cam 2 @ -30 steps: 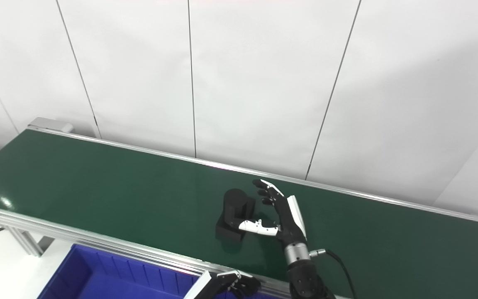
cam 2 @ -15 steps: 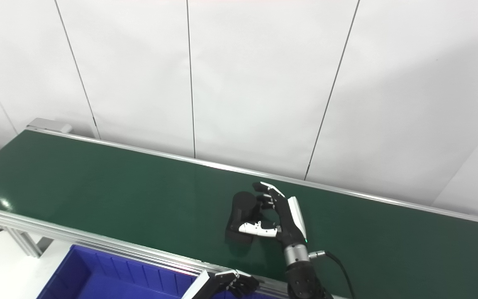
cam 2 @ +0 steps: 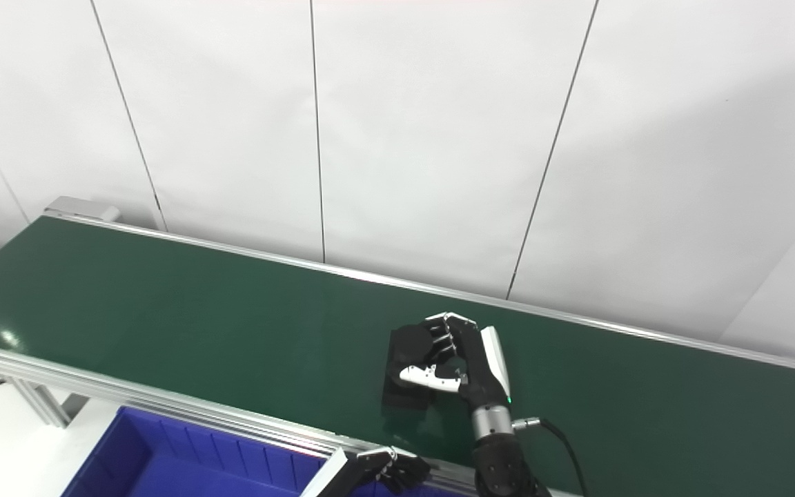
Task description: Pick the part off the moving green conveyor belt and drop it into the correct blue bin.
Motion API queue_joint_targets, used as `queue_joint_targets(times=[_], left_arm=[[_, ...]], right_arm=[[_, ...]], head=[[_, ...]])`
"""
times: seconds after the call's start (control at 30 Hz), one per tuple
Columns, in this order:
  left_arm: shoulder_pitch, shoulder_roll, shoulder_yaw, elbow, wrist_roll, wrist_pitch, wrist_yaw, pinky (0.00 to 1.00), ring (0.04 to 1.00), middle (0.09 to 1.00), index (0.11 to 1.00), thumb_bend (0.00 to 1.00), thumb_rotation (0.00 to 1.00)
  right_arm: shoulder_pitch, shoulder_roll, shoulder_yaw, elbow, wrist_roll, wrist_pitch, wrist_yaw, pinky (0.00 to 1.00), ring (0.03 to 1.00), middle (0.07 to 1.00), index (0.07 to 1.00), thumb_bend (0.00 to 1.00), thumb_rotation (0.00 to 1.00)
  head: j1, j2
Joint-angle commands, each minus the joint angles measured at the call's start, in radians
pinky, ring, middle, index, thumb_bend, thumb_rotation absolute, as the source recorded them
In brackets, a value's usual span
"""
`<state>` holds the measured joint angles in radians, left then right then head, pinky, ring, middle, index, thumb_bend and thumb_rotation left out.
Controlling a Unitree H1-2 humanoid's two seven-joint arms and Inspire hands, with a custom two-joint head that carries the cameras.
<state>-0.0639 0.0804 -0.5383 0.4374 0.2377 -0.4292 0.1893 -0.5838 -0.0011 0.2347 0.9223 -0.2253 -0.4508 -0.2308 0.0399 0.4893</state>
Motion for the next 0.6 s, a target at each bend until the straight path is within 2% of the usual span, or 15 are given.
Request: queue_joint_targets(times=[0.0, 0.2, 0.27, 0.4, 0.53, 0.57], left_arm=[[-0.006, -0.012, 0.004, -0.026, -0.001, -0.041, -0.004, 0.60, 0.658, 0.689, 0.694, 0.70, 0.00], [-0.007, -0.013, 0.006, -0.024, -0.001, -0.041, -0.005, 0.60, 0.656, 0.688, 0.695, 0.70, 0.00], [-0.007, -0.013, 0.007, -0.024, 0.001, -0.041, -0.004, 0.60, 0.653, 0.686, 0.694, 0.70, 0.00], [-0.007, -0.012, 0.005, -0.026, 0.009, -0.041, 0.004, 0.60, 0.649, 0.683, 0.694, 0.70, 0.00], [-0.003, -0.014, 0.012, -0.032, 0.008, -0.041, -0.003, 0.60, 0.652, 0.686, 0.696, 0.70, 0.00], [-0.001, -0.014, 0.014, -0.037, 0.008, -0.041, -0.006, 0.60, 0.652, 0.686, 0.696, 0.70, 0.00]], right_arm=[[-0.036, 0.005, -0.002, -0.033, -0.012, -0.019, -0.005, 0.33, 0.392, 0.444, 0.497, 0.53, 0.00], [-0.022, 0.000, -0.004, -0.073, -0.030, -0.019, -0.004, 0.35, 0.405, 0.456, 0.493, 0.53, 0.00], [-0.013, -0.001, -0.012, -0.098, -0.026, -0.018, 0.002, 0.32, 0.378, 0.455, 0.492, 0.53, 0.00], [0.025, -0.013, -0.018, -0.194, -0.012, -0.019, 0.026, 0.26, 0.330, 0.440, 0.499, 0.53, 0.00], [0.066, -0.029, -0.028, -0.303, -0.020, -0.013, 0.042, 0.28, 0.356, 0.440, 0.502, 0.53, 0.00], [0.088, -0.037, -0.032, -0.360, -0.025, 0.008, 0.053, 0.29, 0.360, 0.439, 0.502, 0.53, 0.00]], head=[[-0.001, 0.000], [-0.001, 0.000], [-0.003, 0.004], [-0.005, 0.006], [-0.039, 0.017], [-0.061, 0.023]])
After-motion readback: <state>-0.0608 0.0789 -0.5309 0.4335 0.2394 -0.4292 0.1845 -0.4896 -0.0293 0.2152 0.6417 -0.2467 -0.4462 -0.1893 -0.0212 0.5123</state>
